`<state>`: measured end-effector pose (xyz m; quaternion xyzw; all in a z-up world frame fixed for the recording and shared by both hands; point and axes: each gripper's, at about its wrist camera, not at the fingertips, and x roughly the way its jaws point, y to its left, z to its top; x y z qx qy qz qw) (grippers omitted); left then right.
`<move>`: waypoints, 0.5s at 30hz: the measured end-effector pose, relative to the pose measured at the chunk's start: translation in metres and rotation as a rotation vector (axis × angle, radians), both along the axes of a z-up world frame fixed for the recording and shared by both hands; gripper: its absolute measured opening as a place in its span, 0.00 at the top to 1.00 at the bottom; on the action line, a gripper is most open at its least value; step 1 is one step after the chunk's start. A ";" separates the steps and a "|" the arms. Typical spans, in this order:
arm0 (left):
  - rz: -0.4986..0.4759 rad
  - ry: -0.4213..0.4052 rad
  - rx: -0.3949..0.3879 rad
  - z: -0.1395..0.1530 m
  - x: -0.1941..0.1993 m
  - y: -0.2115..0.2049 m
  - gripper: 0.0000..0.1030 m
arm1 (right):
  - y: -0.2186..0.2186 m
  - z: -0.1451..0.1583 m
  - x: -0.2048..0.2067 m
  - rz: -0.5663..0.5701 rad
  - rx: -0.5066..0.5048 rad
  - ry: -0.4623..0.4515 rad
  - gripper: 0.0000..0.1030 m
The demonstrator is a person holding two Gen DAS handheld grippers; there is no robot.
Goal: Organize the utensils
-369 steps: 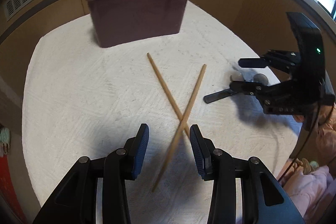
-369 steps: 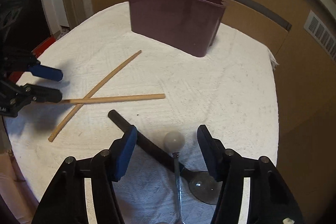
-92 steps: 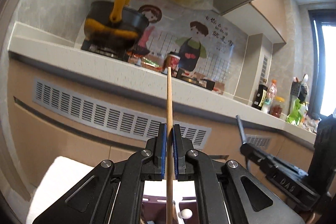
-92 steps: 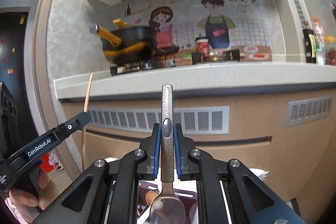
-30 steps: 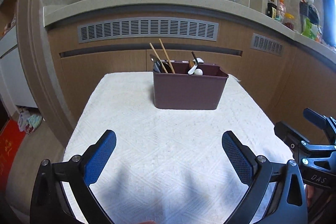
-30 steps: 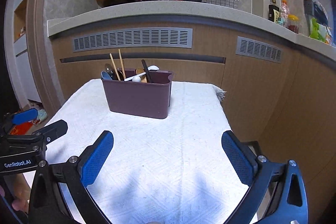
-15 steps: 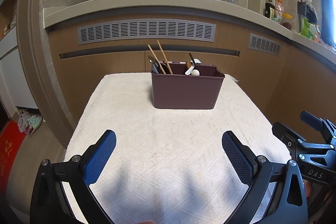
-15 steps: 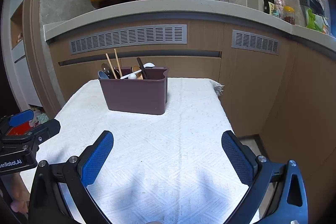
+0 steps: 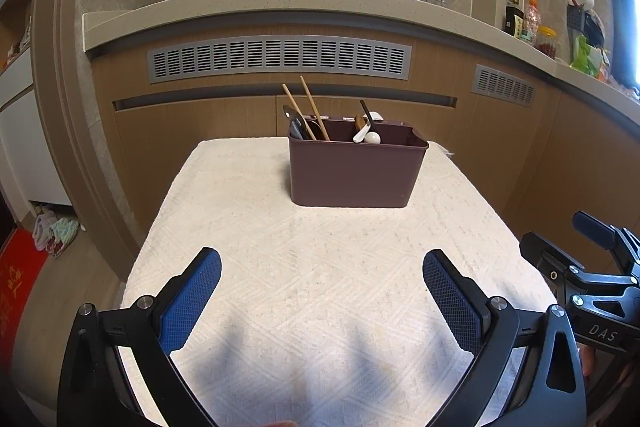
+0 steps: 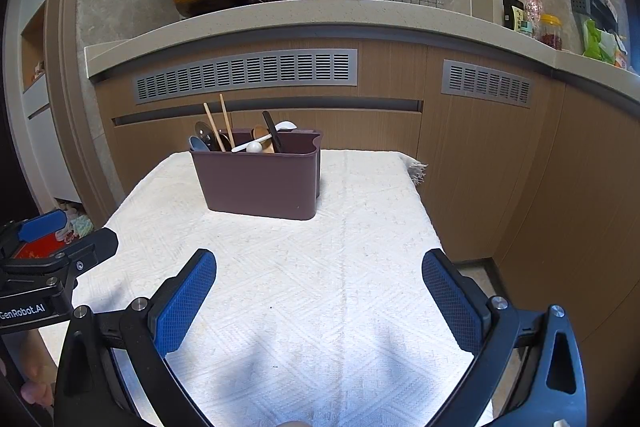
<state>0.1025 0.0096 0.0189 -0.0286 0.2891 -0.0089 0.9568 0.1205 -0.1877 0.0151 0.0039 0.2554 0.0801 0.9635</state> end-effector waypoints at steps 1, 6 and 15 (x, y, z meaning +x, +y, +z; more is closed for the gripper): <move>0.000 -0.001 0.001 0.000 0.000 0.000 0.02 | 0.000 0.000 0.000 -0.001 0.001 0.000 0.00; 0.001 -0.006 0.009 0.000 -0.001 0.000 0.02 | 0.000 0.001 -0.001 0.000 0.001 -0.001 0.00; 0.003 -0.010 0.019 0.000 -0.002 -0.001 0.02 | 0.000 0.001 -0.001 0.002 0.001 0.001 0.00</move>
